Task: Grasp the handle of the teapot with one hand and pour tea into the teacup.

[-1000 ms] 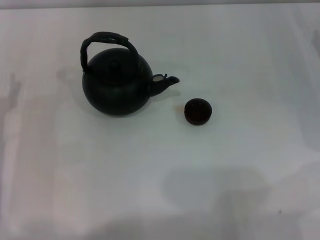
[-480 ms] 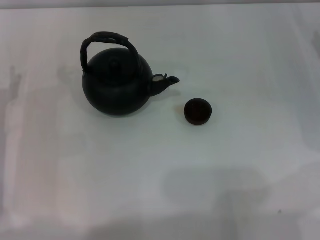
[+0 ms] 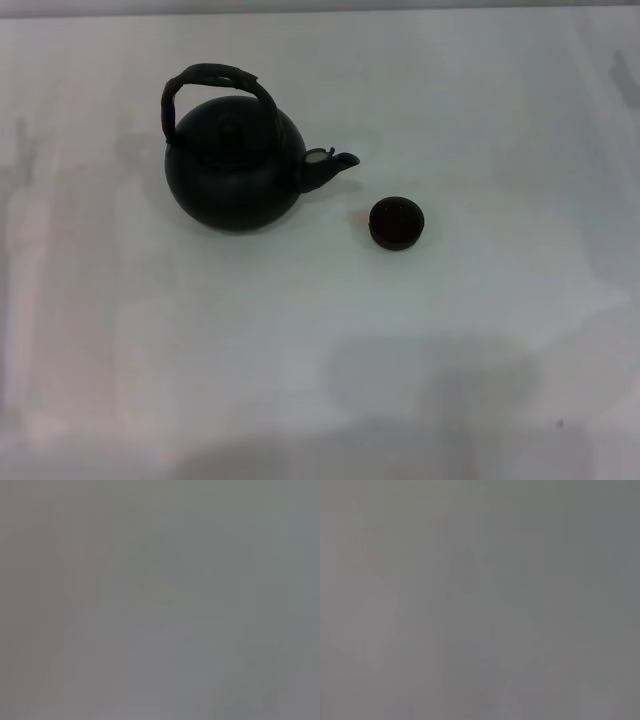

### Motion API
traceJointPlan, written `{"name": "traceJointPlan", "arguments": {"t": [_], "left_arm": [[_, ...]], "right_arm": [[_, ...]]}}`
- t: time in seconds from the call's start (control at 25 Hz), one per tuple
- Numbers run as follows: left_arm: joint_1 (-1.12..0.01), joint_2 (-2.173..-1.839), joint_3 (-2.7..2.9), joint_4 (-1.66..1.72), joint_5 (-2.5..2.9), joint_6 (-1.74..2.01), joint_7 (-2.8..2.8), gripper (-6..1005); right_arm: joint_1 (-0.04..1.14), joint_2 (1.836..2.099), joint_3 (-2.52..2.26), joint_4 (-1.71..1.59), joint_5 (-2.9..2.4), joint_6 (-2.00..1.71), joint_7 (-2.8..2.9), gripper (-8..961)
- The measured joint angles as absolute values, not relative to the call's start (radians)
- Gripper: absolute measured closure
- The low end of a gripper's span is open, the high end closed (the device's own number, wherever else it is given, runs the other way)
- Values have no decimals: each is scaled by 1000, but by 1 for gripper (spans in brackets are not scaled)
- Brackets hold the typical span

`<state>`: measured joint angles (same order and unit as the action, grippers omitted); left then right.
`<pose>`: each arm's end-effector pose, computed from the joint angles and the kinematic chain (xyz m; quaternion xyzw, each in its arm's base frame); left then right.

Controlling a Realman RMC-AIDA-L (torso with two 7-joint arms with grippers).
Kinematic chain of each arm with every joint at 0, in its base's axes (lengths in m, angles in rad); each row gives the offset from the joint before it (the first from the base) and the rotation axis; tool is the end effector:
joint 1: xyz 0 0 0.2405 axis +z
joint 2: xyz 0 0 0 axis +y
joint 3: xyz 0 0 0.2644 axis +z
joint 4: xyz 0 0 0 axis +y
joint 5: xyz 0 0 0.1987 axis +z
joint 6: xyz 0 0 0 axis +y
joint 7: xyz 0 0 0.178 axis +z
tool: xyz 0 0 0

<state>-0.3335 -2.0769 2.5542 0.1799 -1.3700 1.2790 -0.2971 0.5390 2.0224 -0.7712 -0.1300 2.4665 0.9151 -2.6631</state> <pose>-0.3696 0.3210 0.0201 -0.5501 -0.3426 -0.3670 0.6673 0.3596 0.4098 0.0393 -0.6672 0.3181 0.2705 0.6168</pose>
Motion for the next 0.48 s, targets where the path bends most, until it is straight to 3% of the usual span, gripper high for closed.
{"name": "traceJointPlan", "arguments": {"t": [0.48], "left_arm": [[-389, -2077, 2538, 141, -1370, 1262, -292, 167]], "right_arm": [[614, 2016, -763, -106, 2466, 818, -2663, 111]]}}
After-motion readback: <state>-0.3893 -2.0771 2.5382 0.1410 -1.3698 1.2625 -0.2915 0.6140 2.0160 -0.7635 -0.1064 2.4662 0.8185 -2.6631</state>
